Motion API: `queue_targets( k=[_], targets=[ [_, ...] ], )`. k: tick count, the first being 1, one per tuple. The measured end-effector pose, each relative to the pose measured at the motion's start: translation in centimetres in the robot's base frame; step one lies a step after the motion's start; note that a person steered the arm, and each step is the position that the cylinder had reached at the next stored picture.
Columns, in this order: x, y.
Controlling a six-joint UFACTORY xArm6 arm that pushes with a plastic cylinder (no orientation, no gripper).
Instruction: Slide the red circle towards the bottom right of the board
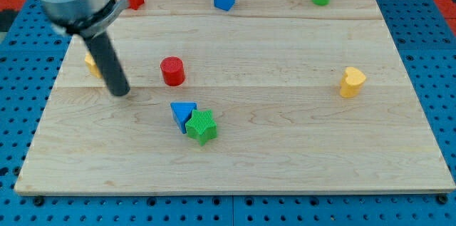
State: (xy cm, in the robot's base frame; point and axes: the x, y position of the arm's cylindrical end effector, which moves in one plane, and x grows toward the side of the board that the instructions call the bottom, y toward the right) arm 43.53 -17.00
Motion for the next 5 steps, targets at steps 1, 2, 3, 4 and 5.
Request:
queue_targets(
  k=[1,2,3,4,5],
  targets=[
    [-1.9,1.1],
    [-4.3,9.4],
    [-3.5,17.0],
    [-1.7,13.8],
    [-2.1,8.5]
  ],
)
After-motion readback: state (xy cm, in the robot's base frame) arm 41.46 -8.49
